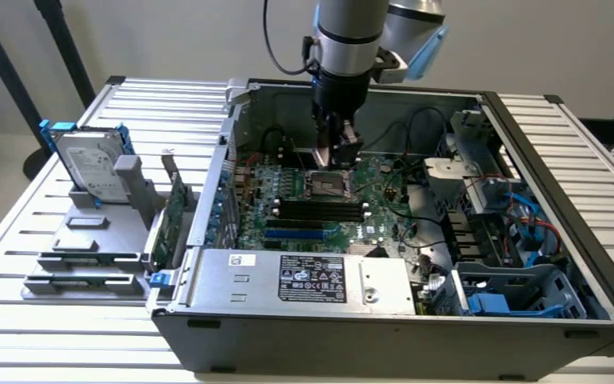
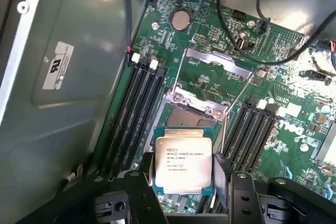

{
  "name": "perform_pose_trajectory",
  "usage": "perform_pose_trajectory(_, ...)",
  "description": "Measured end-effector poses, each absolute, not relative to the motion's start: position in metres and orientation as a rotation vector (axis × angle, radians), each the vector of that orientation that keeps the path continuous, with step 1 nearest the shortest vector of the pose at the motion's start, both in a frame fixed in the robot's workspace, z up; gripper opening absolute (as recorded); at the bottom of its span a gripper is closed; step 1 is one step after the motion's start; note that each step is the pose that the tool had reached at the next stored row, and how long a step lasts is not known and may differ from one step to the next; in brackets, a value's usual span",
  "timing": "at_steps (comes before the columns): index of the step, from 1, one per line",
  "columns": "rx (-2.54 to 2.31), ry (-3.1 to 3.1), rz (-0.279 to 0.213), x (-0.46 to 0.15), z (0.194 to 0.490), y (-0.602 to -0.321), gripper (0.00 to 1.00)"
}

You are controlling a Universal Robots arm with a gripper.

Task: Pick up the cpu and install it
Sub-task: 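Place the cpu into insertion slot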

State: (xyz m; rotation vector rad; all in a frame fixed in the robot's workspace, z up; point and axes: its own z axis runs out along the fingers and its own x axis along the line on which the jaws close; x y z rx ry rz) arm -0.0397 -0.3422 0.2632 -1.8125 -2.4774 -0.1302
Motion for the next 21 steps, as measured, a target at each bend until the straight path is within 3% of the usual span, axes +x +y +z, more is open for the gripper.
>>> perform_pose_trajectory(13,-2.082,-2.269,-0.14,-0.04,0.248,-0.342,0.54)
perform_pose_trajectory(21,-2.163,-2.227,-0.12,-0.043,0.242,-0.342,0.54)
